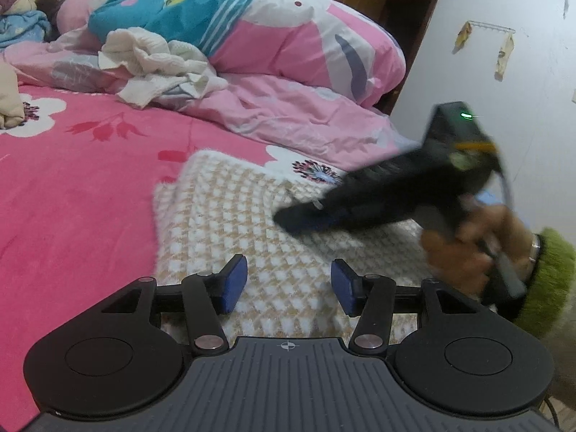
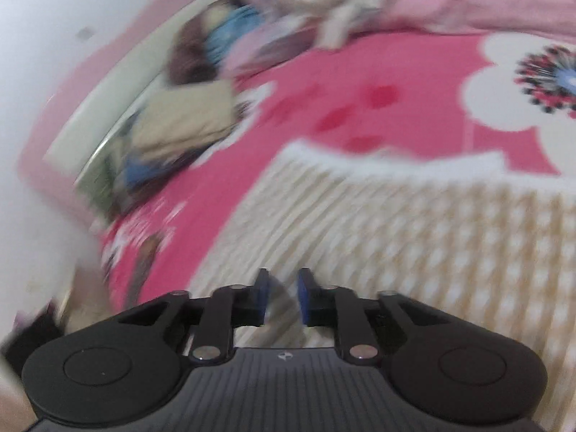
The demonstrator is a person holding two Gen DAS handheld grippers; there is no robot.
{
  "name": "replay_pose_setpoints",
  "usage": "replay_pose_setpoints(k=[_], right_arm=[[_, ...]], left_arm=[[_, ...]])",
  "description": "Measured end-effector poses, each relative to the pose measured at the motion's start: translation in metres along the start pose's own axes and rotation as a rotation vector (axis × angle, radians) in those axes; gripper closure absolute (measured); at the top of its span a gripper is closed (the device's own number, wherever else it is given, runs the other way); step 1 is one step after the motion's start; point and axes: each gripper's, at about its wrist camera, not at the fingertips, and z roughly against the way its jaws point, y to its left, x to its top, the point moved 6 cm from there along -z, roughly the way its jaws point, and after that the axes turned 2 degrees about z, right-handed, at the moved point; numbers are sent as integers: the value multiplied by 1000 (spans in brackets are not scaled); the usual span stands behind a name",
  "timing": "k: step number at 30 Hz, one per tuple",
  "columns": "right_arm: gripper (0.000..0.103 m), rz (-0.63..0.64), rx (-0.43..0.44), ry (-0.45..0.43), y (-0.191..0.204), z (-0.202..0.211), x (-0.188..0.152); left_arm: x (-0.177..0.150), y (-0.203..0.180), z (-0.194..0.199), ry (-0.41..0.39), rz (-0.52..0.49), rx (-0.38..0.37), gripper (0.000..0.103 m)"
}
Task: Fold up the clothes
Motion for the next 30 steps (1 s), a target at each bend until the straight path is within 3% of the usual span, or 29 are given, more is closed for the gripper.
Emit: replay_pose_setpoints(k=[2, 4, 7, 9, 11, 14, 15, 17, 18, 23, 27, 30], right_arm=[[91, -24, -40, -80, -2, 8, 17], [90, 26, -10, -99, 11, 15, 23], [86, 127, 93, 26, 37, -3, 17], [85, 167, 51, 119, 43, -31, 14], [88, 153, 29, 140, 36, -55, 24], [91, 22, -21, 26, 12, -55, 49], [87, -35, -50, -29, 2, -49, 57], [86, -59, -170, -129, -13, -24, 67], [86, -59, -186, -163, -19, -7, 66], [86, -188, -89, -351, -46, 110, 34], [86, -265, -152, -467, -79, 188, 1], [86, -333, -152, -469, -107, 204, -30]], left_arm=[[1, 0, -2, 0, -2, -1, 51], [1, 2, -2, 0, -4, -6, 51], [-2, 2, 0, 1, -13, -12, 51], [-2, 2, -1, 3, -19, -10, 51], [-3, 1, -1, 8, -21, -4, 51], [-3, 1, 0, 11, -14, -3, 51], [-3, 1, 0, 18, -14, -2, 51], [-1, -1, 0, 34, -27, 1, 50], [0, -2, 0, 40, -31, 2, 50], [13, 0, 4, 10, 2, 3, 50], [31, -6, -4, -12, 25, -22, 49], [37, -12, -23, 8, 9, -2, 49]])
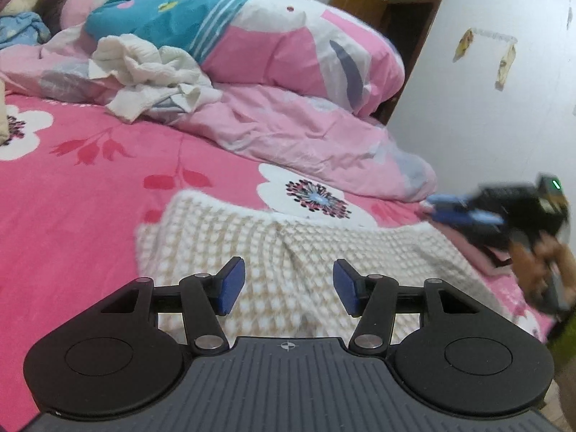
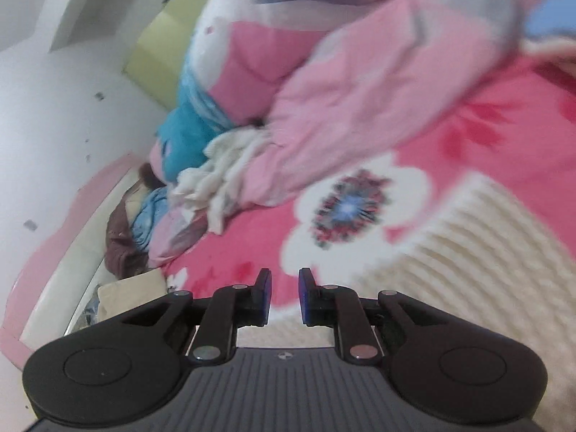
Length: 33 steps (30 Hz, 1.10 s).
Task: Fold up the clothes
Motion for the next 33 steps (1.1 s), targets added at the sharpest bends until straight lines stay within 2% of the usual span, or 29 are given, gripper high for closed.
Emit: replay_pose_setpoints(k=[4, 7, 9, 12, 14, 17, 19, 20, 21, 22, 23, 24, 26, 27, 29, 33], right_arm=[[88, -110, -39, 14, -59, 2, -11], [97, -187, -80, -78, -102, 17, 9], [98, -253, -115, -160, -127, 27, 26], [93, -268, -182, -256, -132, 41, 42], [93, -226, -168, -293, -119, 49, 45], [91, -236, 18, -279, -96, 43, 38], [89, -301, 125, -217, -92, 26, 31], [89, -344, 143, -176, -95, 13, 27], [89, -374, 112, -154, -103, 3, 26], [90, -399, 60, -142, -112, -3, 25], [97, -407, -2, -161, -122, -4, 28], [100, -397, -93, -227, -130, 6, 31], [95, -376, -339, -438, -137, 48, 36], [94, -382, -375, -515, -137, 70, 36], [94, -421, -307, -609, -133, 112, 34], [94, -398, -174, -691, -103, 187, 19]], left_arm=[[-5, 6, -22, 76, 52, 54, 49], [-6, 12, -22, 86, 91, 57, 49], [-5, 13, -21, 91, 95, 67, 49], [-5, 12, -21, 97, 94, 80, 49], [-5, 11, -22, 101, 85, 91, 49], [-6, 8, -24, 108, 62, 109, 48], [-6, 6, -25, 113, 51, 119, 48], [-6, 6, -25, 115, 52, 123, 48], [-6, 6, -24, 117, 54, 128, 48], [-5, 5, -23, 119, 59, 132, 48], [-5, 5, -22, 121, 63, 136, 48], [-5, 5, -21, 123, 69, 138, 48], [-3, 6, -18, 126, 77, 141, 48], [-2, 7, -15, 125, 78, 142, 48], [0, 8, -9, 118, 73, 144, 48], [4, 8, 7, 98, 63, 139, 47]])
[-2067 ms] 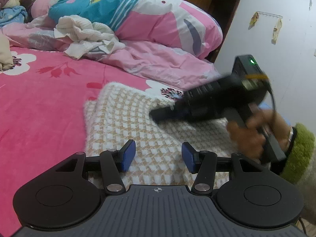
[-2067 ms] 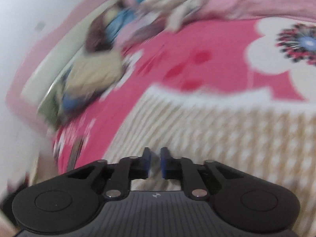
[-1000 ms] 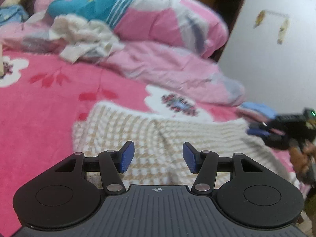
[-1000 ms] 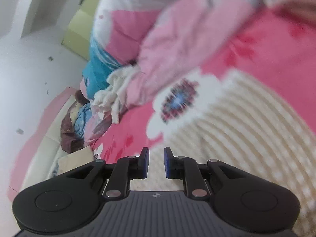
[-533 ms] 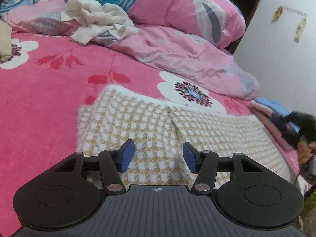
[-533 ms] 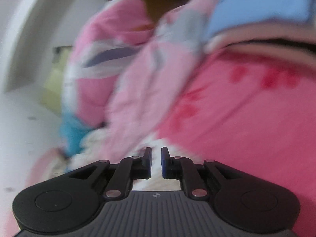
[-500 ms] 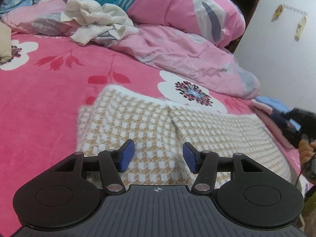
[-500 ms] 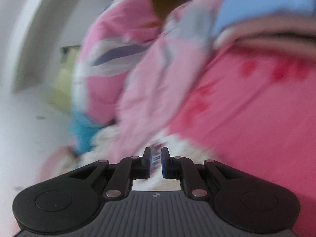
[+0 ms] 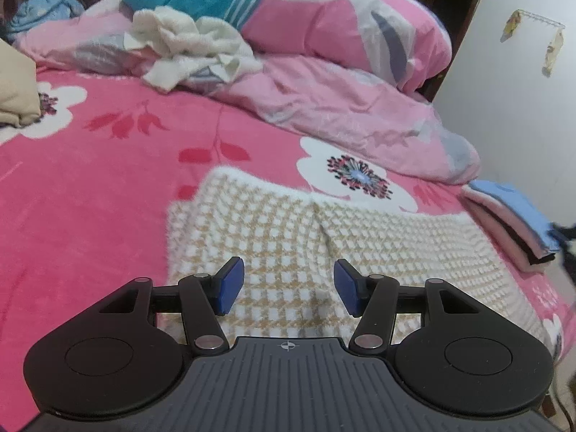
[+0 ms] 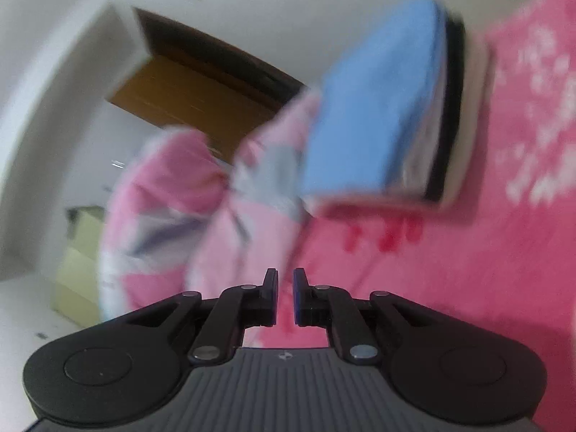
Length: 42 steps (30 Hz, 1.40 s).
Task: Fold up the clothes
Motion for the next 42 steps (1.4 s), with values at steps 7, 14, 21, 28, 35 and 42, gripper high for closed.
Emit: replay_pose_setpoints(k=[7, 14, 21, 28, 35, 42], right_arm=[[93, -140, 446, -42, 54, 107, 6], [77, -305, 756, 141, 88, 143, -39], [75, 29, 304, 395, 52, 83, -132], [78, 195, 202, 608, 21, 0, -206], [103, 81, 90, 322, -63, 14, -125], [101, -5, 36, 170, -93, 65, -74]], left_arm=[[-4, -16, 21, 12, -34, -58, 41], [-14, -22, 26, 44, -45, -74, 40], [-36, -27, 11, 90, -75, -47, 39], [-44, -36, 7, 40, -138, 22, 35], [-48, -34, 6, 20, -133, 23, 34], [-50, -36, 5, 5, -144, 35, 32]])
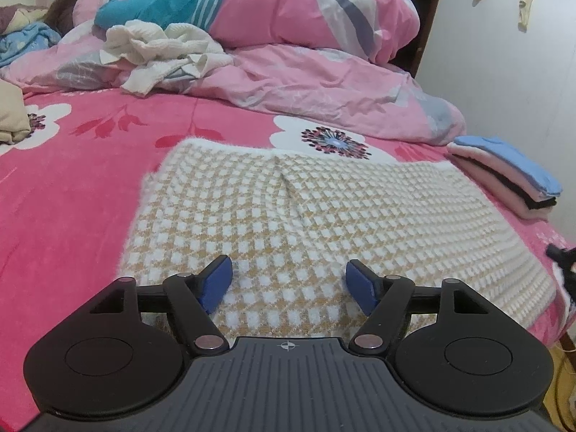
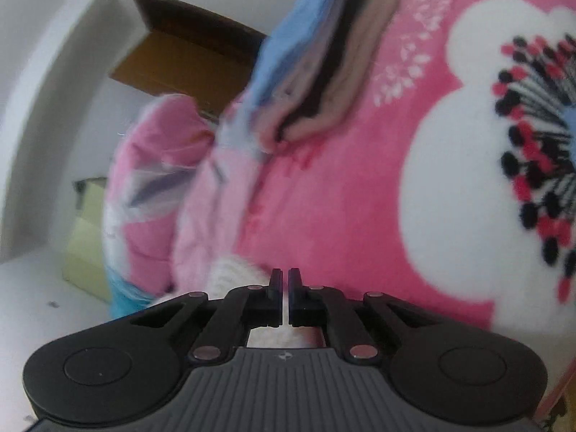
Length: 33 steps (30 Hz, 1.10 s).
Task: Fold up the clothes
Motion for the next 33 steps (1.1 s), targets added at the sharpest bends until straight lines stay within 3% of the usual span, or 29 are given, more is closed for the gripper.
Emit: replay_pose_setpoints(k=[4, 6, 8, 10, 13, 15, 21, 28, 30, 33], right_arm=[[100, 84, 123, 163, 32, -4, -39], [100, 113, 69, 198, 27, -6, -48], [103, 65, -9, 143, 6, 2, -42], [103, -38, -21, 55, -15, 22, -28], [101, 60, -105, -31, -7, 44, -16], [100, 101, -50, -23, 11, 46, -18], [100, 262, 64, 144, 62, 4, -63], [100, 294, 116, 401, 82, -20, -133], [100, 326, 93, 442, 85, -23, -145], [102, 289, 79, 417, 79, -21, -139]], left_arm=[[0, -2, 0, -2, -1, 14, 32], [0, -1, 1, -2, 6, 14, 32], [1, 2, 2, -4, 23, 8, 32], [1, 5, 3, -4, 32, -3, 32], [4, 9, 5, -6, 43, -13, 31], [5, 11, 8, -15, 54, -12, 32], [4, -3, 24, -50, 76, -34, 32], [-14, -56, 27, -42, -124, -129, 32], [-20, -64, 24, -29, -161, -152, 32], [-27, -62, 19, -13, -173, -155, 32]])
